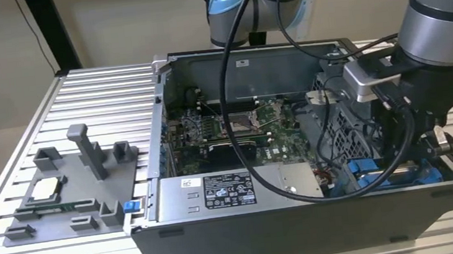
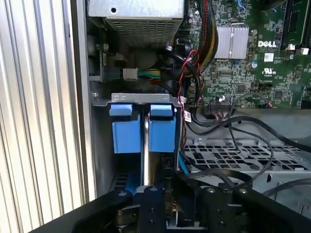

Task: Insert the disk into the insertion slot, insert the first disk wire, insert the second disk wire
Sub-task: 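Insert the second disk wire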

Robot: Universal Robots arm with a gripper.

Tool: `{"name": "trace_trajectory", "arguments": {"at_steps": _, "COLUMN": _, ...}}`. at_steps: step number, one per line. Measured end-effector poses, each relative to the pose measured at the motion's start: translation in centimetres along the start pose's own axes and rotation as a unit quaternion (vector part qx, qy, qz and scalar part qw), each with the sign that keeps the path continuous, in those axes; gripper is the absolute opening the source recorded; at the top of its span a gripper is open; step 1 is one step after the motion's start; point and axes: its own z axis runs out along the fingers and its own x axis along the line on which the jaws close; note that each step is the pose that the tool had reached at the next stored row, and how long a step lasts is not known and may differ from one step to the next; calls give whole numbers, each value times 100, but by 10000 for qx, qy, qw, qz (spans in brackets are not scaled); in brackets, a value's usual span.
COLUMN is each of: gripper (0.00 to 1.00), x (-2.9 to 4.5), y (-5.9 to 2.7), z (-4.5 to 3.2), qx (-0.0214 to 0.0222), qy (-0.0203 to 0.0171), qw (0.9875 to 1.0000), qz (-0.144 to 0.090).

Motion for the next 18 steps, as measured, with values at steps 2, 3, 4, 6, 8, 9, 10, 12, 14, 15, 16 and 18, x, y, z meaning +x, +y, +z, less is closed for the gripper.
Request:
{"name": "trace_trajectory", "arguments": {"at_steps": 2, "gripper": 100, "x": -2, "y": -11, "z": -81, "qx": 0, "qy": 0, "qw": 10000, "qz": 0}}
{"name": "trace_trajectory", "arguments": {"at_steps": 3, "gripper": 100, "x": -3, "y": -18, "z": -126, "qx": 0, "qy": 0, "qw": 10000, "qz": 0}}
{"name": "trace_trajectory", "arguments": {"at_steps": 4, "gripper": 100, "x": -4, "y": -25, "z": -173, "qx": 0, "qy": 2, "qw": 10000, "qz": 0}}
{"name": "trace_trajectory", "arguments": {"at_steps": 6, "gripper": 100, "x": -6, "y": -38, "z": -263, "qx": 0, "qy": 1, "qw": 10000, "qz": 0}}
{"name": "trace_trajectory", "arguments": {"at_steps": 8, "gripper": 100, "x": -9, "y": -51, "z": -353, "qx": 0, "qy": 1, "qw": 10000, "qz": 0}}
{"name": "trace_trajectory", "arguments": {"at_steps": 9, "gripper": 100, "x": -10, "y": -57, "z": -399, "qx": 0, "qy": 1, "qw": 10000, "qz": -1}}
{"name": "trace_trajectory", "arguments": {"at_steps": 10, "gripper": 100, "x": -11, "y": -64, "z": -442, "qx": 0, "qy": 1, "qw": 10000, "qz": -1}}
{"name": "trace_trajectory", "arguments": {"at_steps": 12, "gripper": 100, "x": -13, "y": -75, "z": -516, "qx": 0, "qy": 3, "qw": 10000, "qz": -1}}
{"name": "trace_trajectory", "arguments": {"at_steps": 14, "gripper": 100, "x": -13, "y": -75, "z": -517, "qx": 0, "qy": 1, "qw": 10000, "qz": -1}}
{"name": "trace_trajectory", "arguments": {"at_steps": 15, "gripper": 100, "x": -13, "y": -75, "z": -517, "qx": 0, "qy": 0, "qw": 10000, "qz": -1}}
{"name": "trace_trajectory", "arguments": {"at_steps": 16, "gripper": 100, "x": -13, "y": -75, "z": -517, "qx": 0, "qy": 0, "qw": 10000, "qz": -1}}
{"name": "trace_trajectory", "arguments": {"at_steps": 18, "gripper": 100, "x": -13, "y": -75, "z": -518, "qx": 1, "qy": 1, "qw": 10000, "qz": -1}}
